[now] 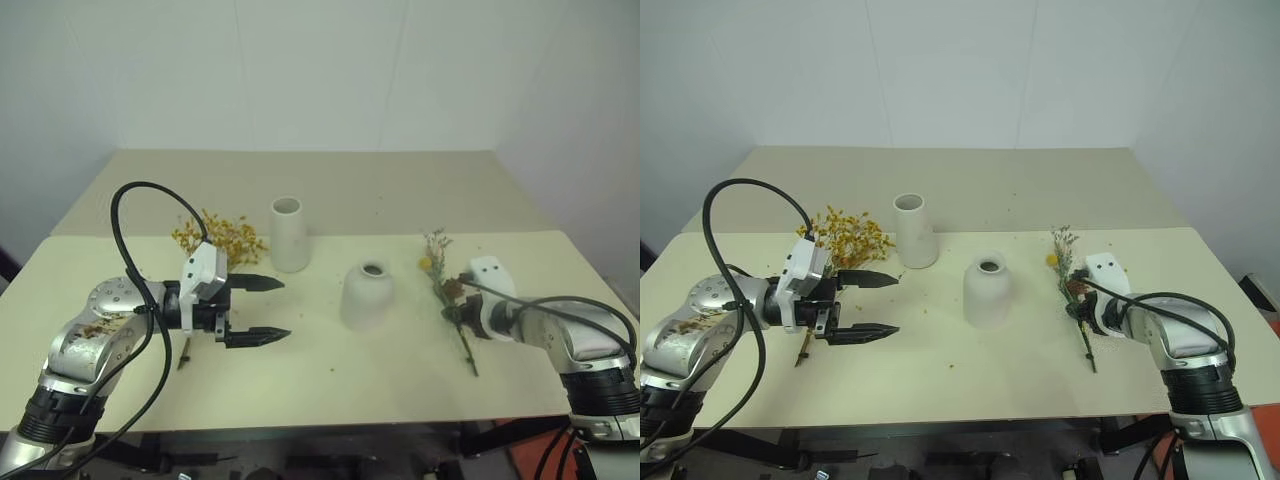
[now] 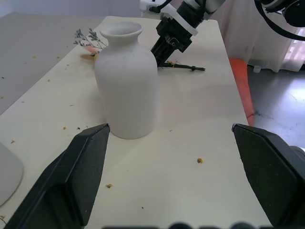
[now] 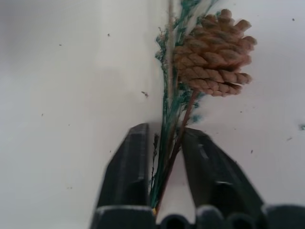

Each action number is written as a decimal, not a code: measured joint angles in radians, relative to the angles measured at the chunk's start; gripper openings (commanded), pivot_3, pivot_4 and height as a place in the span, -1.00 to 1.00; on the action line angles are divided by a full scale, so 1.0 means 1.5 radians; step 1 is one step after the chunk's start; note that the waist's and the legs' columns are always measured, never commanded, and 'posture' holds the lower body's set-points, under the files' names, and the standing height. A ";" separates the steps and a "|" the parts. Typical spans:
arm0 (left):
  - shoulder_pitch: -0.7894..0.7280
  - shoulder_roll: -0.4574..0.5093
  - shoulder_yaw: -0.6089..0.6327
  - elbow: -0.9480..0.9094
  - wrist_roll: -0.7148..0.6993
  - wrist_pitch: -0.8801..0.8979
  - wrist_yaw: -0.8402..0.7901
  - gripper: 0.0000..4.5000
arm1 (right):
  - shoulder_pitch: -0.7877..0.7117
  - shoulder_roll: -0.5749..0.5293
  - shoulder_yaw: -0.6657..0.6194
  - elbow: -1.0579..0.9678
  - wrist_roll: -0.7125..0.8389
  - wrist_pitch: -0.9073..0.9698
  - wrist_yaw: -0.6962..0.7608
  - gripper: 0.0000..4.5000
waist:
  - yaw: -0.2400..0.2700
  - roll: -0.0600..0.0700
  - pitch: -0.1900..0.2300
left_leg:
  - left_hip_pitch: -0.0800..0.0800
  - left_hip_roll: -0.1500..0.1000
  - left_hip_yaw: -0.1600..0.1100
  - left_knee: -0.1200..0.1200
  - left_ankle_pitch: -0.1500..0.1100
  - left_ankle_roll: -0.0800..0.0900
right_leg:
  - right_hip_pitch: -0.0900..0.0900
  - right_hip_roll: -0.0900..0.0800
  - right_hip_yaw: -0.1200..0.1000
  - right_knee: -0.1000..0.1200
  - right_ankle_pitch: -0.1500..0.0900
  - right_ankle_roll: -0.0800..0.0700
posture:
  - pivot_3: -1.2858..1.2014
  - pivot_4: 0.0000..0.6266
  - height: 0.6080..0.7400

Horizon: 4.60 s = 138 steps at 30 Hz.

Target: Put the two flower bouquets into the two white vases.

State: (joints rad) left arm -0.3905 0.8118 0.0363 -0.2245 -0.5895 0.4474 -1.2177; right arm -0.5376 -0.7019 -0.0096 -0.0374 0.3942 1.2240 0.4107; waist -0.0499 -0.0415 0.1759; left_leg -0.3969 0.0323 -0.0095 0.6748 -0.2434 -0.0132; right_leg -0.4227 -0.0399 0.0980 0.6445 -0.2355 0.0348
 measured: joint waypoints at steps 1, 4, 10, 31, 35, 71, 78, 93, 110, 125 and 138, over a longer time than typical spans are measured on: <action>0.001 0.000 0.003 0.000 0.000 -0.004 0.000 1.00 | -0.001 0.000 0.000 0.002 -0.001 0.000 0.002 -0.96 | 0.000 0.000 0.000 | 0.000 0.000 0.000 0.000 0.000 0.000 | 0.000 0.000 0.000 0.000 0.000 0.000 | 0.03 -0.52 1.00; 0.006 0.000 0.006 0.000 0.001 -0.009 0.000 1.00 | -0.002 0.000 0.000 0.004 -0.007 0.000 0.007 -0.98 | 0.001 0.000 0.000 | 0.000 0.000 0.000 0.000 0.000 0.000 | 0.000 0.000 0.000 0.000 0.000 0.000 | 0.03 -0.52 1.00; 0.007 0.001 0.012 0.004 0.004 -0.016 0.000 1.00 | -0.002 0.005 -0.004 0.004 -0.019 -0.001 0.009 -0.98 | 0.001 0.000 0.000 | 0.000 0.000 0.000 0.000 0.000 0.000 | 0.000 0.000 0.000 0.000 0.000 0.000 | 0.03 -0.52 1.00; 0.004 0.029 0.043 0.029 0.009 -0.018 -0.011 1.00 | -0.028 0.341 -0.249 -0.208 0.120 -0.521 -0.142 -0.98 | 0.002 0.001 0.001 | -0.002 0.000 -0.001 0.000 0.000 0.000 | -0.002 0.000 -0.001 0.001 0.001 -0.001 | 0.03 -0.52 1.00; 0.004 0.030 0.045 0.027 0.008 -0.016 -0.009 1.00 | -0.001 0.360 -0.232 -0.238 0.184 -0.536 -0.099 -0.98 | 0.002 0.001 0.001 | -0.001 0.000 -0.001 0.000 0.000 0.000 | -0.002 0.000 -0.001 0.002 0.001 -0.001 | 0.03 -0.52 1.00; 0.002 0.057 0.068 -0.004 -0.027 0.032 0.009 1.00 | 0.084 0.410 -0.051 -0.086 0.091 -0.754 0.072 -0.98 | 0.000 0.002 0.001 | -0.001 0.000 -0.001 0.000 0.000 0.000 | -0.002 0.000 -0.001 0.002 0.000 -0.001 | 0.03 -0.52 1.00; 0.003 0.057 0.068 -0.008 -0.027 0.035 0.011 1.00 | 0.110 0.404 -0.047 -0.100 0.066 -0.771 0.072 -0.49 | 0.000 0.002 0.001 | -0.001 0.000 -0.001 0.000 0.000 0.000 | -0.002 0.000 -0.001 0.002 0.000 -0.001 | 0.03 -0.52 1.00; 0.002 0.056 0.068 -0.006 -0.027 0.034 0.005 1.00 | 0.224 0.344 -0.054 -0.224 0.122 -0.738 0.080 0.99 | 0.003 0.002 0.001 | -0.001 0.000 -0.001 0.000 0.000 0.000 | -0.002 0.000 -0.001 0.002 0.000 -0.001 | 0.03 -0.52 1.00; 0.091 0.032 0.192 -0.036 -0.097 0.064 0.068 1.00 | 0.322 -0.019 -0.168 -0.380 0.383 -0.555 0.258 0.99 | -0.001 0.002 0.001 | 0.003 0.000 0.000 0.000 0.000 0.000 | 0.002 0.000 0.000 0.001 -0.002 0.003 | 0.03 -0.52 1.00; 0.048 -0.182 0.249 -0.147 0.026 0.437 0.761 1.00 | -0.034 -0.118 0.059 -0.317 0.250 -0.338 0.268 0.99 | 0.016 0.000 0.001 | -0.002 -0.001 -0.005 0.002 0.000 0.000 | -0.001 -0.001 -0.003 0.001 0.001 0.000 | 0.03 -0.52 1.00; -0.083 -0.193 0.162 -0.026 0.077 0.593 0.795 1.00 | -0.129 -0.100 0.078 -0.266 0.274 -0.197 0.294 0.99 | 0.020 0.000 0.001 | -0.002 -0.002 -0.006 0.001 0.000 0.000 | -0.001 -0.001 -0.004 0.001 0.001 -0.001 | 0.03 -0.52 1.00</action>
State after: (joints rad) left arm -0.5150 0.5215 0.2786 -0.2639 -0.4746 1.3362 -0.0245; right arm -0.7318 -0.8519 0.1076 -0.4369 0.8051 0.9291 0.8515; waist -0.0196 -0.0414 0.1775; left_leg -0.4004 0.0298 -0.0179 0.6768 -0.2434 -0.0135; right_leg -0.4236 -0.0416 0.0921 0.6453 -0.2335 0.0338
